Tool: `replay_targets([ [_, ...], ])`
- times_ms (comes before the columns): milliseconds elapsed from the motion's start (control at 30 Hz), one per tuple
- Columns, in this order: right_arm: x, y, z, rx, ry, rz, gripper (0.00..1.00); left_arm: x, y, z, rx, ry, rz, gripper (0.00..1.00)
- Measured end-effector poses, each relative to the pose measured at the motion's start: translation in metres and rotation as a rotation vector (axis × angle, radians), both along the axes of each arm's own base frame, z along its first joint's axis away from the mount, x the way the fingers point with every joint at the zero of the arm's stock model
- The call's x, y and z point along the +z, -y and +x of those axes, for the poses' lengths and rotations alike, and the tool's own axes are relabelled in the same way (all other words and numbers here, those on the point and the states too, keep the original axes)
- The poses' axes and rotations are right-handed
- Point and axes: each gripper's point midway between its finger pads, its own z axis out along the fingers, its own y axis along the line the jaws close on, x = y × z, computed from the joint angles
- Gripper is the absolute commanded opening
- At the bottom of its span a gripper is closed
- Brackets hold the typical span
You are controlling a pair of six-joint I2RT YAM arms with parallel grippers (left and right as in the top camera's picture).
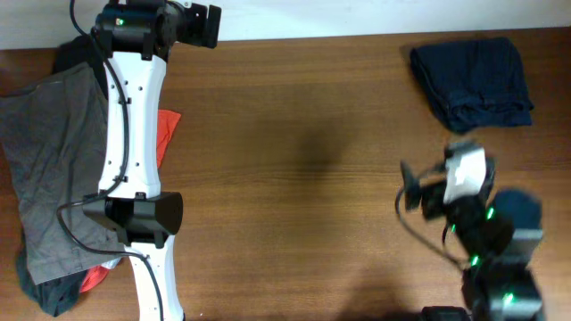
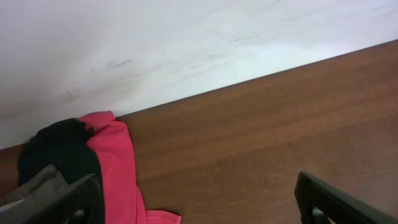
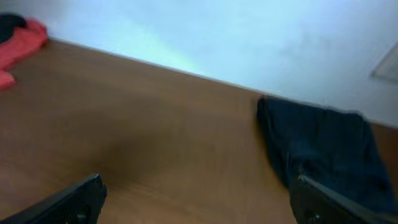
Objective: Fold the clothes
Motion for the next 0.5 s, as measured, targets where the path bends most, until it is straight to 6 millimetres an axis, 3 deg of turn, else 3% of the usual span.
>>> replay_targets([
  [100,-0.038,-0.001,-0.018,-0.001,0.019,-0.004,0.99,0.000,0.000,0.000,-0.001,-0.002,0.000,0.99],
  [233,-0.073,-0.002,-0.031,0.000,0.030,-0.006,0.99,0.000,0.000,0.000,-0.001,0.000,-0.001,0.99],
  [500,-0.108,-0.004,-0.038,0.009,0.059,-0.006,0.99,0.000,0.000,0.000,0.000,-0.001,0.000,0.99],
])
